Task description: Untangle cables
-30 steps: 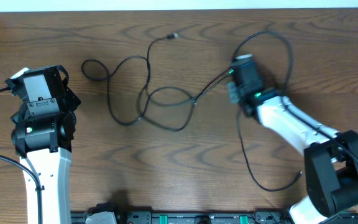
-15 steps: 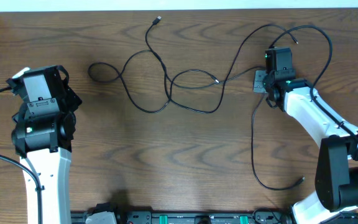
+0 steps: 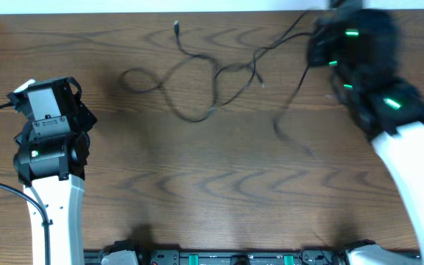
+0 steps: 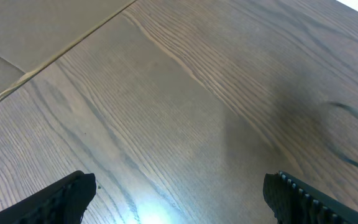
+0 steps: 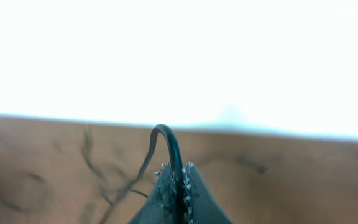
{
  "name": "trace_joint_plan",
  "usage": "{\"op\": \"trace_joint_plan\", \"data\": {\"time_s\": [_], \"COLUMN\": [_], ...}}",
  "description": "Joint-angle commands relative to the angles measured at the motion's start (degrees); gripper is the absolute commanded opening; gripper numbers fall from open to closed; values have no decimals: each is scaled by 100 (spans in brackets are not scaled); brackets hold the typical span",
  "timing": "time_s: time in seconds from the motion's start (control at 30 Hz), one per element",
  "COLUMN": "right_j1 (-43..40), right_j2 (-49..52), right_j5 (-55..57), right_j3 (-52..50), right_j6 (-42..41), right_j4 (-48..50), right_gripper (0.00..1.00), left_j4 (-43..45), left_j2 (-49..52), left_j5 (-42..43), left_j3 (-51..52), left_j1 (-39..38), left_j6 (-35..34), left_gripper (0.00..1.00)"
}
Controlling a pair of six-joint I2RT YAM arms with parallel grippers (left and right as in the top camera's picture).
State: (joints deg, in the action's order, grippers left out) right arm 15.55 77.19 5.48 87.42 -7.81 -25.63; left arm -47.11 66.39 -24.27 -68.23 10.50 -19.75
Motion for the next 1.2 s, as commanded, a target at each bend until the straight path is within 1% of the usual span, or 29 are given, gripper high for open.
{"op": "trace_joint_plan", "data": {"time_s": [0.0,0.1,0.27,0.6,0.77,0.9,1.07,1.17], "right_j1": [-9,-9,-7,-7,-7,39,247,479], "right_j2": [-463,-839,-1228,-1279,-1001,-531,184,509], "right_j5": [142,107,-592,-1237,-1836,-2990,-4330,-4662], "right_j3": [400,752,1248,1453,1453,1453,1453,1453], "right_j6": [127,125,127,94,-52,-35,282,422], "right_j4": [-83,-74,-76,-81,-76,-55,101,107], "right_gripper": [1,1,1,1,1,1,1,1], "left_j4": [0,0,0,0,2,0,-2,-2], "left_j2": [28,28,28,28,28,28,28,28], "left_j5": [-11,-11,39,203,284,289,289,289], "left_j3": [-46,-46,-46,-46,-46,-46,-46,-46], "left_j1": [31,31,31,31,31,31,31,31], "left_j6": [-96,-96,-94,-94,-94,-94,-94,-94], "left_gripper": [91,92,91,92,92,92,92,92]}}
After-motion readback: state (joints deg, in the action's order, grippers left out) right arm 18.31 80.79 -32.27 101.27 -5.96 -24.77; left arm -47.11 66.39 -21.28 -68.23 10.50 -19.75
